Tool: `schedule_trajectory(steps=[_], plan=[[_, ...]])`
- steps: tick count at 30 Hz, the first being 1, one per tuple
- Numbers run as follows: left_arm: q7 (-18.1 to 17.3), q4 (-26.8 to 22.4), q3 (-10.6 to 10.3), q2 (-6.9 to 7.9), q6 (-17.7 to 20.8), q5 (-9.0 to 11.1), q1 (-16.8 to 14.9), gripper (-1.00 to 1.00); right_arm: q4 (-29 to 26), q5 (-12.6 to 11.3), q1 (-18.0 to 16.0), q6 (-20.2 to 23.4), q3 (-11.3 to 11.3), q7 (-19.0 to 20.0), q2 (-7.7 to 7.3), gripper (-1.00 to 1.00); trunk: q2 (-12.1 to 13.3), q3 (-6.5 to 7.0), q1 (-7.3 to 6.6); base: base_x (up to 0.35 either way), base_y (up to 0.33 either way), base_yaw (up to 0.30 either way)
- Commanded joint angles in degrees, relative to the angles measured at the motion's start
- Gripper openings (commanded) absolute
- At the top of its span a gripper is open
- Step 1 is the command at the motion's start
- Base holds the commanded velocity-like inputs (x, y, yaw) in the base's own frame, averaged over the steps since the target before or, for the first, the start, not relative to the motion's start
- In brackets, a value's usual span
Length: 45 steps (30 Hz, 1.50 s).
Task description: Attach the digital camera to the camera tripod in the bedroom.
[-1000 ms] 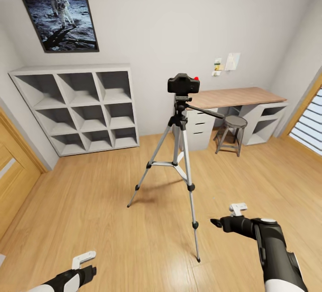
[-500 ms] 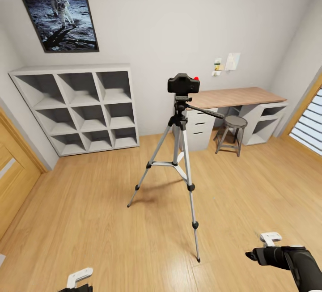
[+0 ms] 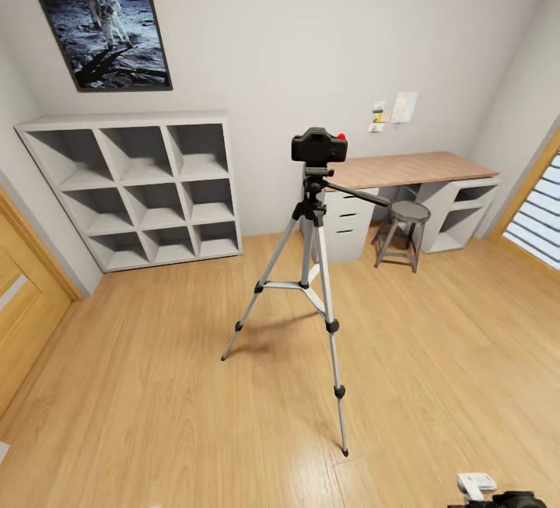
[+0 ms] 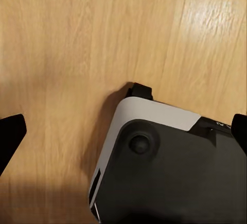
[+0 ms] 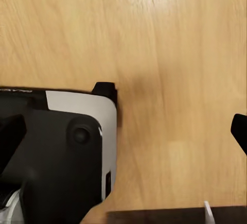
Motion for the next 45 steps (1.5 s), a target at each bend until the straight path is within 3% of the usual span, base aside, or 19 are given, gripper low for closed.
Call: schedule_trajectory(steps=[1, 7, 12, 20, 25, 31, 32, 37, 45], plan=[[0.18, -0.04, -0.48, -0.16, 0.24, 0.43, 0.31, 1.0, 1.79, 0.41, -0.03, -1.18, -0.49, -0.7, -0.07, 1.0, -0.11, -0.1, 0.03, 0.0, 0.0, 0.0], [0.6, 0.03, -0.44, -0.76, 0.31, 0.53, 1.63, 1.0, 10.55, 0.44, -0.04, -11.87, -0.46, -7.88, -0.72, 1.0, -0.11, -0.1, 0.03, 0.0, 0.0, 0.0], [0.77, 0.08, -0.36, -0.89, 0.24, 0.64, 3.0, 1.0, 14.51, 0.35, 1.05, -20.93, -0.42, -13.67, -0.74, 1.0, -0.11, -0.1, 0.03, 0.0, 0.0, 0.0], [0.84, 0.1, -0.39, -1.11, -0.25, 0.69, 5.2, 1.0, 16.98, 0.19, 7.07, -28.07, -0.39, -18.81, -0.22, 1.0, -0.11, -0.1, 0.03, 0.0, 0.0, 0.0], [0.8, 0.1, -0.39, -1.4, -0.39, 0.74, 6.14, 1.0, 17.32, 0.04, 9.69, -29.23, -0.45, -19.49, -0.02, 1.0, -0.11, -0.1, 0.03, 0.0, 0.0, 0.0], [0.58, 0.03, -0.39, -1.5, -0.56, 1.4, 7.11, 1.0, 17.71, 0.21, 10.6, -29.37, -0.41, -19.69, 0.09, 1.0, -0.11, -0.1, 0.03, 0.0, 0.0, 0.0], [0.54, 0.02, -0.39, -1.58, -0.58, 1.69, 7.2, 1.0, 17.77, 0.35, 12.2, -29.33, -0.4, -19.71, 0.93, 1.0, -0.11, -0.1, 0.03, 0.0, 0.0, 0.0], [0.5, 0.02, -0.41, -1.72, -0.59, 1.98, 7.3, 1.0, 17.81, 0.47, 14.51, -29.09, -0.37, -19.74, 2.05, 1.0, -0.11, -0.1, 0.03, 0.0, 0.0, 0.0], [0.5, 0.0, -0.59, -1.58, -0.65, 1.63, 7.34, 1.0, 17.81, 0.17, 14.86, -28.78, -0.38, -20.0, 2.42, 1.0, -0.11, -0.1, 0.03, 0.0, 0.0, 0.0]])
